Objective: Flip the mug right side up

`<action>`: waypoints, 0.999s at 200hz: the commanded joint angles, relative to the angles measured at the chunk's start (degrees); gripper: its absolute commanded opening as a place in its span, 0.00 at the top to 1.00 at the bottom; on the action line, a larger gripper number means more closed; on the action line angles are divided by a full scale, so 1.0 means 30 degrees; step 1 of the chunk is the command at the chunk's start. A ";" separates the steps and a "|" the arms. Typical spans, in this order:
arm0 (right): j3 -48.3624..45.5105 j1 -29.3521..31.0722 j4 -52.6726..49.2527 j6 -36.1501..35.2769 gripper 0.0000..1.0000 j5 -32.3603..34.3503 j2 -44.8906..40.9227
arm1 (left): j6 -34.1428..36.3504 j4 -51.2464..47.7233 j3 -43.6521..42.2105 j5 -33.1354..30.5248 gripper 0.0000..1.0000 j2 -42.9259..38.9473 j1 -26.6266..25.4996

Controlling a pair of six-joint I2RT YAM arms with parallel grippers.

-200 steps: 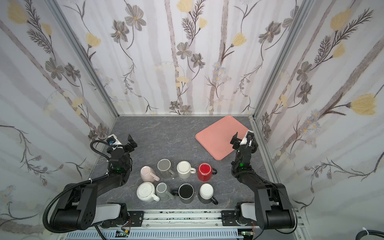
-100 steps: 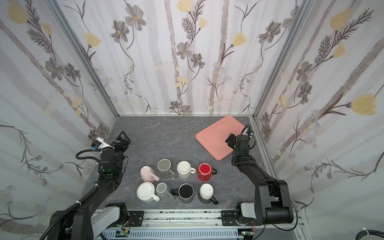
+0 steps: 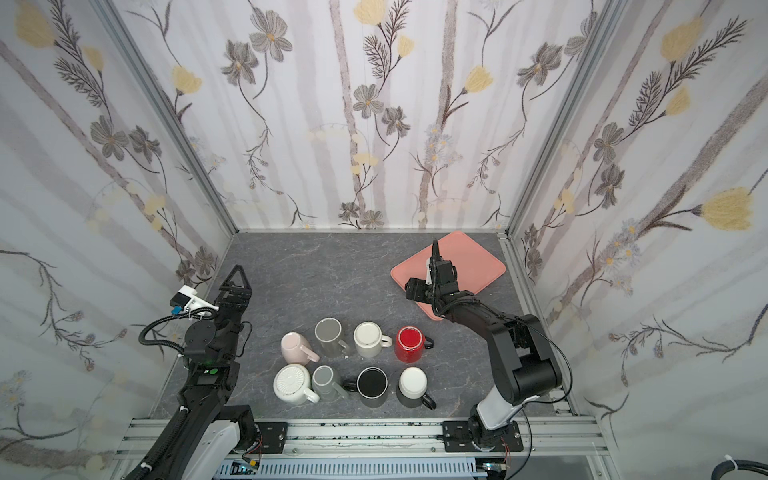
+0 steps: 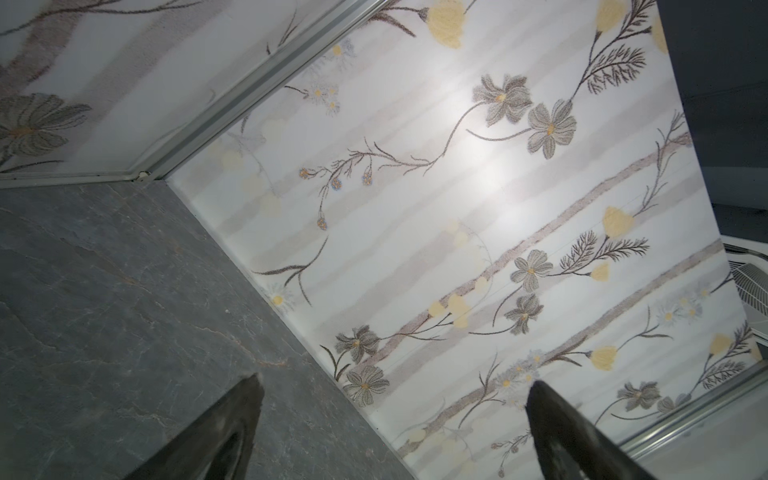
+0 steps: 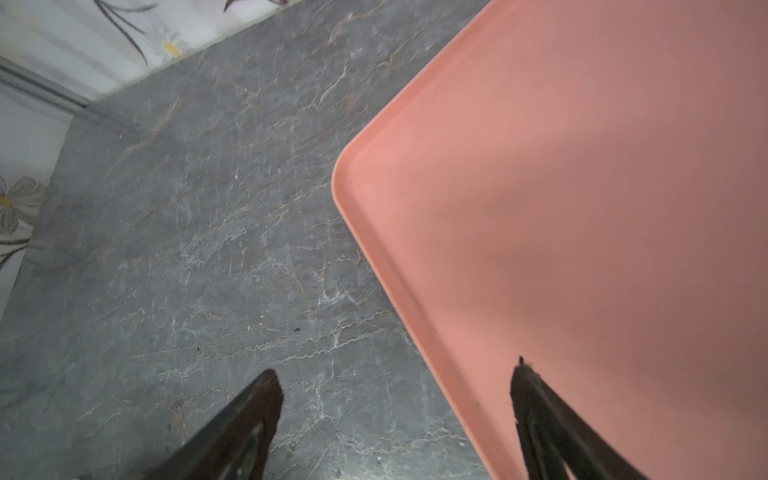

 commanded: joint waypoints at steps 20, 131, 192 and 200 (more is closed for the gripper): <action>0.1757 0.0830 -0.1597 -0.0047 0.20 0.0395 0.2253 | 0.0683 -0.2227 0.0694 0.1468 0.02 -0.1153 -0.0085; 0.8441 0.4545 0.0875 0.4466 0.29 -0.4660 0.7638 | 0.1550 -0.3573 0.1132 0.1696 0.05 -0.0629 -0.2379; 0.9917 0.2430 -0.3430 0.0509 0.19 -0.0642 0.5315 | 0.2354 -0.4633 0.1761 0.2165 0.00 -0.0661 -0.3264; 0.9421 0.1580 -0.3533 0.0171 0.17 -0.0322 0.4728 | 0.2355 -0.4626 0.1725 0.2133 0.00 -0.0771 -0.3380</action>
